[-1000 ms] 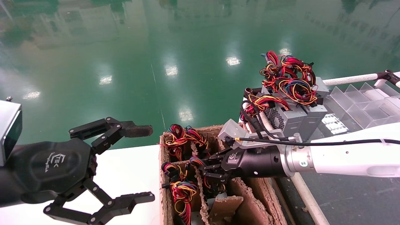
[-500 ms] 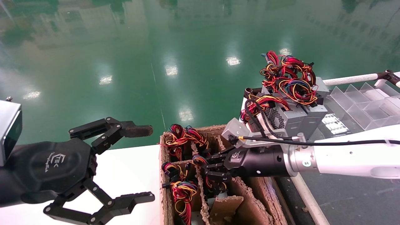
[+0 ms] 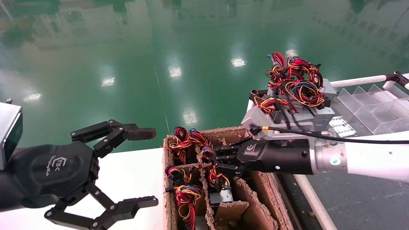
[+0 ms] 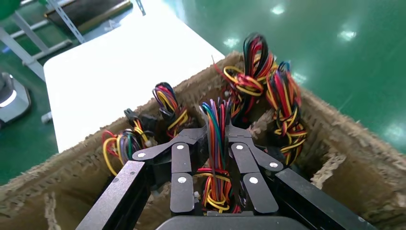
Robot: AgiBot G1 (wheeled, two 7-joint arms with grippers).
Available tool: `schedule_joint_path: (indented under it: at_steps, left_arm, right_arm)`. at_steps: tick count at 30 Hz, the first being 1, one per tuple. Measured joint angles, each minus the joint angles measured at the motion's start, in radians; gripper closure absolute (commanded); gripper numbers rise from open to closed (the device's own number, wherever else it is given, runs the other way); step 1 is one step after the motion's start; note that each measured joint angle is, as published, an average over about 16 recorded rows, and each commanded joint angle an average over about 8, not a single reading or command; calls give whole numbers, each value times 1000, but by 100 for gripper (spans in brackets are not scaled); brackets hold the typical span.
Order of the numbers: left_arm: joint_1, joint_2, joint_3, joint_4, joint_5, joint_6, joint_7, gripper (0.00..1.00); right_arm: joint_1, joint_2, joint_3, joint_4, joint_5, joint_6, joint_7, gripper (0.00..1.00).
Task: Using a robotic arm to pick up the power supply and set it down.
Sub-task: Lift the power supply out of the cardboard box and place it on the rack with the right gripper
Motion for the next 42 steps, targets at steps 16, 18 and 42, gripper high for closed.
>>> schedule_joint_path:
  at_steps: [16, 18, 42]
  left_arm:
    - [0, 0, 0, 0, 0, 0, 0, 0]
    - [0, 0, 0, 0, 0, 0, 0, 0]
    - [0, 0, 0, 0, 0, 0, 0, 0]
  right_arm:
    - [35, 121, 102, 93, 120, -29, -1, 100]
    - [46, 137, 117, 103, 134, -30, 1, 100]
    - [169, 303, 250, 67, 199, -7, -32, 100]
